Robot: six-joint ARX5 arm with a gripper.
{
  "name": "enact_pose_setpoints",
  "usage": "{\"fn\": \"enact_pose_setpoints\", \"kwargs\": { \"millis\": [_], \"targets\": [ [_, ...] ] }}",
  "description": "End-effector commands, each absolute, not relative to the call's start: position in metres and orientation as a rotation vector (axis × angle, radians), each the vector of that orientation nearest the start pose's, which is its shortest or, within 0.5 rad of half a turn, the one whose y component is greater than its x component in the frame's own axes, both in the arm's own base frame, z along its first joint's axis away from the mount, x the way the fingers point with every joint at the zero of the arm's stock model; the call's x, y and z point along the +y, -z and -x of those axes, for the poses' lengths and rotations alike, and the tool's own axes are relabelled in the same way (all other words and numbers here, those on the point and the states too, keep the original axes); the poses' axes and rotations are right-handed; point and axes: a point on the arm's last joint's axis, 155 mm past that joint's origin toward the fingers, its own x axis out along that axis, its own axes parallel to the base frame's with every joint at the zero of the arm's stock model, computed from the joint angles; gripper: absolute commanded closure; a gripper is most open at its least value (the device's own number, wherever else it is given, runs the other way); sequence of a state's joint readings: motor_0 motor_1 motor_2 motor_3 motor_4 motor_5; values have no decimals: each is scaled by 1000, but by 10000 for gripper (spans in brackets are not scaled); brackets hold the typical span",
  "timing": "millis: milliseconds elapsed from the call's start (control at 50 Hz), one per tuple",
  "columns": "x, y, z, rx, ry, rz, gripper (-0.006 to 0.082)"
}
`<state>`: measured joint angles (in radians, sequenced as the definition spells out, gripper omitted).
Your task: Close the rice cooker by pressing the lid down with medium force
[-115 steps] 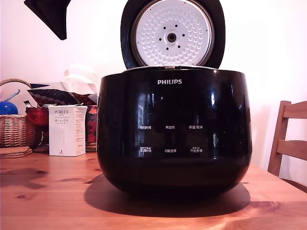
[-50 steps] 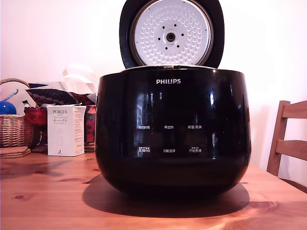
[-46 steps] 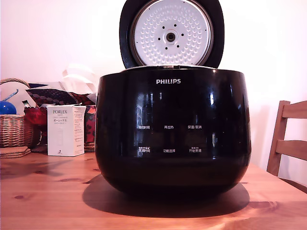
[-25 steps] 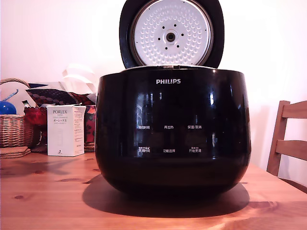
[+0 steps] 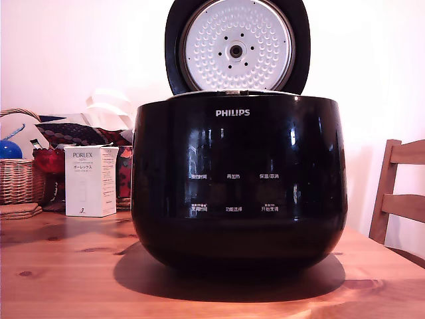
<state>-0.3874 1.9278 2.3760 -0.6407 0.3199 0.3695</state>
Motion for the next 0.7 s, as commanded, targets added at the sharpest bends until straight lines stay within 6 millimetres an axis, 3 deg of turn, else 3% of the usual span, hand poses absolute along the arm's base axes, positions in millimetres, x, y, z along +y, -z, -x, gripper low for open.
{"fn": "enact_pose_setpoints", "kwargs": {
  "millis": [0, 280, 680],
  "targets": [
    [-270, -442, -492, 110, 764, -356, 788],
    [-284, -399, -486, 246, 835, -351, 788],
    [-306, -376, -458, 348, 943, -341, 788]
  ]
}}
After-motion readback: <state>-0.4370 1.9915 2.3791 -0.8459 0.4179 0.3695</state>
